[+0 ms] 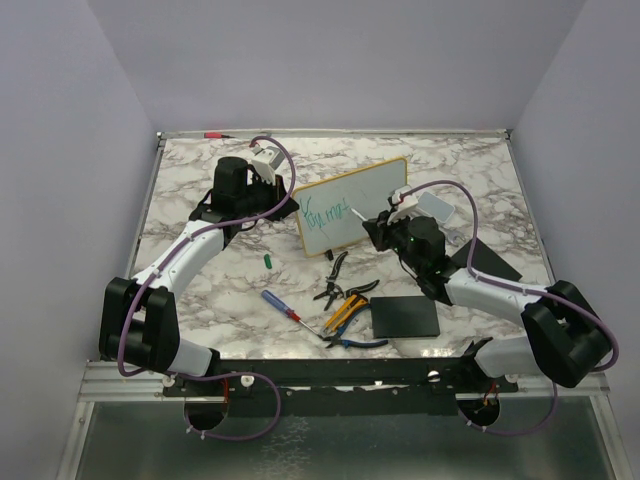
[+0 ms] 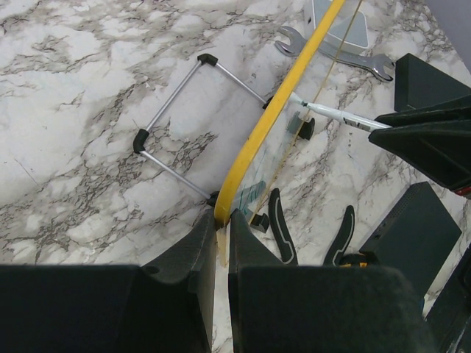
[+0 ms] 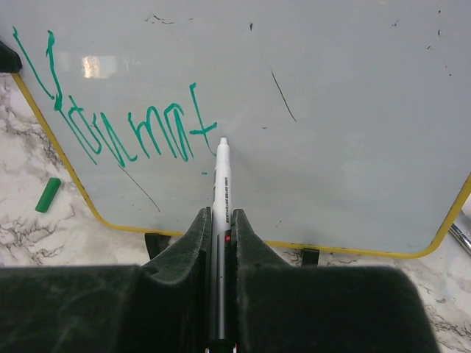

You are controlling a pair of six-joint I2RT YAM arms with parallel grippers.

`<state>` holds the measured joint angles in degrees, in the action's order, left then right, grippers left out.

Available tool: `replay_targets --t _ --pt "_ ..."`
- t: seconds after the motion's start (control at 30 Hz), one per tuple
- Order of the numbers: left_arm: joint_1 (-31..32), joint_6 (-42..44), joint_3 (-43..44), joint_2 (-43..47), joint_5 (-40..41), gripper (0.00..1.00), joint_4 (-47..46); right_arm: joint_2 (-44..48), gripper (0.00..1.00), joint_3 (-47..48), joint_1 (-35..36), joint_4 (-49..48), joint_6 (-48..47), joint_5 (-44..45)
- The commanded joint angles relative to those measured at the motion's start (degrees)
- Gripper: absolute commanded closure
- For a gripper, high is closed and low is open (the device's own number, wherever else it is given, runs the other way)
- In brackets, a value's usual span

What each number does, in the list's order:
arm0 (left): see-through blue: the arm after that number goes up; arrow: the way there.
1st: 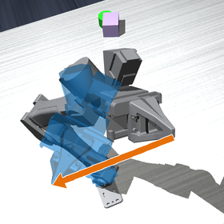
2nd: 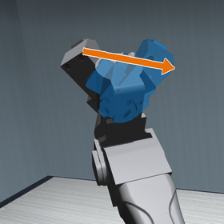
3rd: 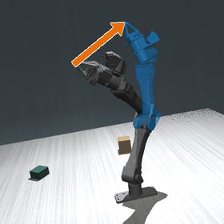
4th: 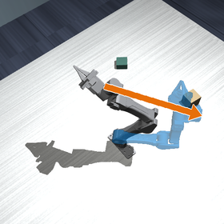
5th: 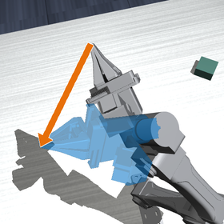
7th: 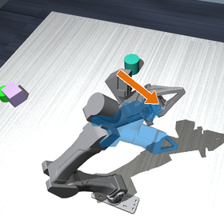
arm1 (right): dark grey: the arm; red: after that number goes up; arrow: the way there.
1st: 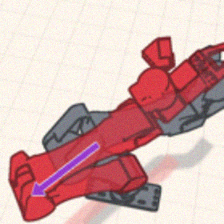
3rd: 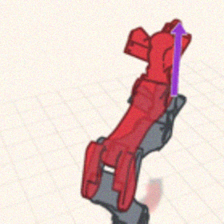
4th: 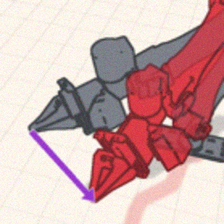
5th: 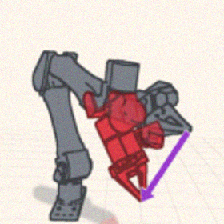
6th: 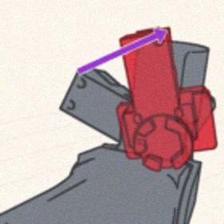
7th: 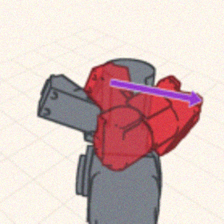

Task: Write a sentence on the whiteboard
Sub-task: Write on the whiteboard at the whiteboard stand.

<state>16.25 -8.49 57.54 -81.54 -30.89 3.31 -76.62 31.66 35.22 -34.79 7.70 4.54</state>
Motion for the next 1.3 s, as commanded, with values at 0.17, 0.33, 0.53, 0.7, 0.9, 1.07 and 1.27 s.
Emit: replay_targets --t 0.17,0.33,0.53,0.7,0.9,1.07,1.27 --pt "0.11 1.15 0.56 1.35 1.04 0.96 0.58 0.90 0.99 0.56 -0.16 -0.81 0.01 8.17" --pt "0.12 1.12 0.56 1.38 1.01 0.96 0.56 1.10 0.99 0.51 -0.16 -0.54 -0.52 7.12" --pt "0.16 1.09 0.56 1.38 1.12 0.96 0.63 4.47 0.99 0.00 -0.16 -1.56 -2.51 2.24" --pt "0.18 1.04 0.56 1.38 1.04 0.96 0.56 4.52 0.99 2.52 -0.21 -1.16 -3.75 1.63" --pt "0.15 1.09 0.56 1.41 1.14 0.96 0.62 1.00 0.99 5.26 -0.21 -2.72 -4.19 0.63" --pt "0.18 1.14 0.58 1.44 1.10 0.96 0.61 -1.77 0.99 6.04 -0.17 -3.37 -4.36 1.62" --pt "0.09 1.18 0.65 1.48 1.06 0.96 0.59 -1.29 0.99 3.83 -0.16 -2.39 -3.53 2.41"
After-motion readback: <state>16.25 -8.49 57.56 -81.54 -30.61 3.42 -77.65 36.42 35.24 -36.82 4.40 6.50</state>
